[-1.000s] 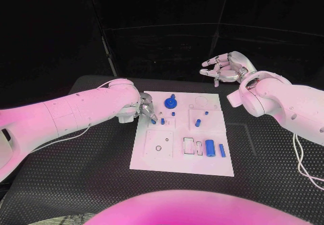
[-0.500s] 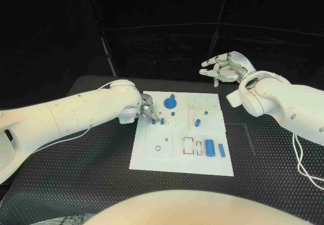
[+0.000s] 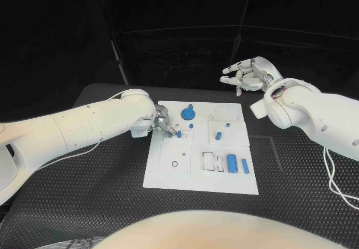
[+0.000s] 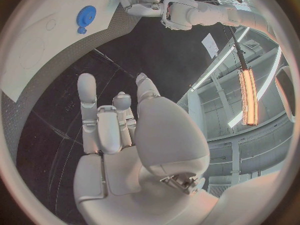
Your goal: Assemble the parts on the task board
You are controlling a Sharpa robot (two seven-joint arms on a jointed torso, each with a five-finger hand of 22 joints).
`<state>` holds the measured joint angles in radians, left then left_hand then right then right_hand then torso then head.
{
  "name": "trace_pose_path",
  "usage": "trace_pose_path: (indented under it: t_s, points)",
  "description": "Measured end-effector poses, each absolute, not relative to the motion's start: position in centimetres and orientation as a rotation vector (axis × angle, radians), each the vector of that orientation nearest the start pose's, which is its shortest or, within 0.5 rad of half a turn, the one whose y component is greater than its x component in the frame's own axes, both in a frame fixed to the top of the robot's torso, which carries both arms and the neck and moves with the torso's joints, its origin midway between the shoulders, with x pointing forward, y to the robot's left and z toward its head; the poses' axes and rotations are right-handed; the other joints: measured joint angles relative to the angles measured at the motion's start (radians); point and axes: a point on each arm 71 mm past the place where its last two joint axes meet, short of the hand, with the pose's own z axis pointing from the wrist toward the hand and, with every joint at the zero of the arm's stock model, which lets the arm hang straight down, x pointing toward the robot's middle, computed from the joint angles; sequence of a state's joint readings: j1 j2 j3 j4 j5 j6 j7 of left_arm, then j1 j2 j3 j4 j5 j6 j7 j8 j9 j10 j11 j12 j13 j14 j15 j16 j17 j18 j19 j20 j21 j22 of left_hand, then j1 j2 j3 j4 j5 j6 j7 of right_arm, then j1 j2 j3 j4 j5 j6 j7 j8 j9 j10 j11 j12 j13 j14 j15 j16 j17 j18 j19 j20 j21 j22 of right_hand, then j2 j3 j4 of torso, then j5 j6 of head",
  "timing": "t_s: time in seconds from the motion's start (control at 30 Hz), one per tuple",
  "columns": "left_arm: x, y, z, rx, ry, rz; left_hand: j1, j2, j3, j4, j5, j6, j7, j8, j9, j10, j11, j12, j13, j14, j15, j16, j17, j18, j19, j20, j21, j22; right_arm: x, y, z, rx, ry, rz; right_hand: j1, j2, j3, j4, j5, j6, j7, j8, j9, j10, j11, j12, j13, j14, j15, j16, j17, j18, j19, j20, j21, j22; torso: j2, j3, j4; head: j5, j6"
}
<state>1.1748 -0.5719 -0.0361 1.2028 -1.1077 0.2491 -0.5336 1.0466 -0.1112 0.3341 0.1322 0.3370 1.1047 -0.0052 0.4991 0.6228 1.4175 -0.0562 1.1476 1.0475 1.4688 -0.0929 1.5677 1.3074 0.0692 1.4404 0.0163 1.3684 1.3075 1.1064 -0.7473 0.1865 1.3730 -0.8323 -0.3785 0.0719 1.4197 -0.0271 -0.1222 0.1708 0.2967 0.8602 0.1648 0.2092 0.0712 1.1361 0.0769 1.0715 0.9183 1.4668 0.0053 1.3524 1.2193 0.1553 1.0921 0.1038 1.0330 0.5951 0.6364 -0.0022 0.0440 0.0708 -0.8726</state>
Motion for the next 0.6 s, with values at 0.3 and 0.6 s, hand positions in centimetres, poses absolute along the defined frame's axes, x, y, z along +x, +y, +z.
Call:
trace_pose_path:
  t_s: [0.3, 0.6]
  points:
    - [51.5, 17.7, -26.2, -0.144, 2.431, -0.309, -0.003, 0.011, -0.079, 0.049, 0.000, 0.004, 0.003, -0.004, -0.002, -0.001, -0.001, 0.000, 0.003, 0.000, 0.000, 0.000, 0.000, 0.000, 0.000, 0.000, 0.000, 0.000, 52.6, -20.8, -15.9, 0.533, 1.518, 1.067, 0.000, 0.000, 0.000, 0.000, 0.000, 0.000, 0.000, 0.000, 0.000, 0.000, 0.000, 0.000, -0.002, 0.000, 0.000, -0.005, 0.000, 0.000, 0.000, 0.000, 0.000, -0.002, 0.000, -0.0010, 0.0000, -0.002, 0.000]
    - [51.3, 18.3, -25.9, -0.169, 2.405, -0.317, -0.011, 0.018, -0.148, 0.109, 0.000, 0.000, 0.007, -0.008, -0.002, -0.012, 0.003, -0.009, -0.013, 0.000, 0.000, 0.000, 0.000, 0.000, 0.000, 0.000, -0.006, 0.000, 52.6, -20.9, -16.1, 0.535, 1.521, 1.066, 0.000, 0.000, 0.000, 0.000, 0.000, 0.000, 0.000, 0.000, 0.000, 0.000, 0.000, 0.000, -0.002, 0.000, 0.000, -0.005, 0.000, 0.000, 0.000, 0.000, 0.000, -0.001, -0.001, -0.0011, 0.0011, -0.003, 0.000]
